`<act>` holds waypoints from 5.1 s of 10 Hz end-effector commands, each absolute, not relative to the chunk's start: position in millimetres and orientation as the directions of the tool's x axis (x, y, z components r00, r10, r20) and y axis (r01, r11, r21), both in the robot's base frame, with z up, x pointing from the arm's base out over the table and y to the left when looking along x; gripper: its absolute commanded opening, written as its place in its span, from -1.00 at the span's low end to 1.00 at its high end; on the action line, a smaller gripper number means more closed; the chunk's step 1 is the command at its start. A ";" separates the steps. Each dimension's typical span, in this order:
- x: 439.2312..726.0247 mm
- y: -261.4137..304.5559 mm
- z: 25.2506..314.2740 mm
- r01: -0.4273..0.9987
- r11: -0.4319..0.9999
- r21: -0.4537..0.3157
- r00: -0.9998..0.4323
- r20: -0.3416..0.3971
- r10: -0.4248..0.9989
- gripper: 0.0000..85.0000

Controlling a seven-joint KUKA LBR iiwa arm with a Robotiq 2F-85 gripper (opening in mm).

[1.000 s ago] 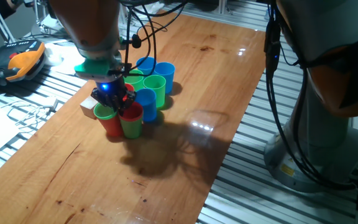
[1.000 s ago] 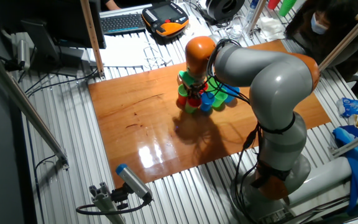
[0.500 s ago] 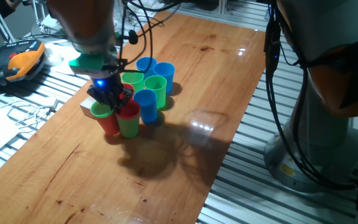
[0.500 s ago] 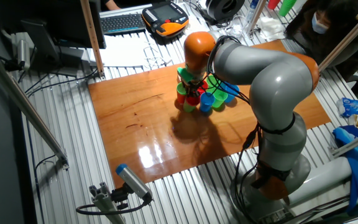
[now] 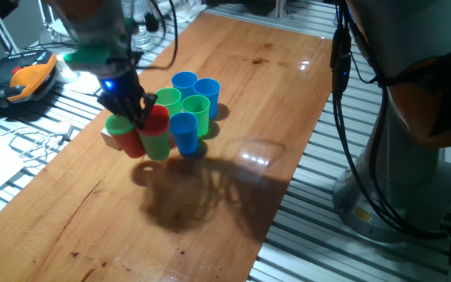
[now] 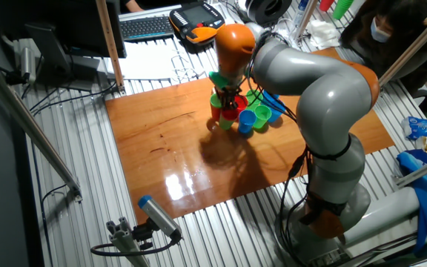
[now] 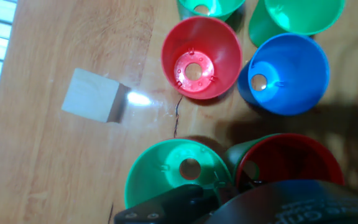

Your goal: Stack the cups

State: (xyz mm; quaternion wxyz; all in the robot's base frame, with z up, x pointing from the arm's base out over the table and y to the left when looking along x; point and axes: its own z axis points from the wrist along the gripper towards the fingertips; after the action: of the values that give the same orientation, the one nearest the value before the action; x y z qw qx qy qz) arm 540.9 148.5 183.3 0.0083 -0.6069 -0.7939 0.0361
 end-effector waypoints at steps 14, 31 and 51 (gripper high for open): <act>537.9 75.1 208.2 0.964 0.264 -0.045 -0.267 -0.096 0.959 -1.00; 542.1 57.6 178.7 0.960 0.279 0.008 -0.277 -0.095 0.956 -1.00; 540.7 61.6 173.6 0.952 0.303 -0.052 -0.307 -0.102 0.946 -1.00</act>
State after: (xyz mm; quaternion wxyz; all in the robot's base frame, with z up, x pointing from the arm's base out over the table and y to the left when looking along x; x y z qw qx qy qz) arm 540.6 61.6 173.6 -0.0261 -0.5882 -0.8067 0.0512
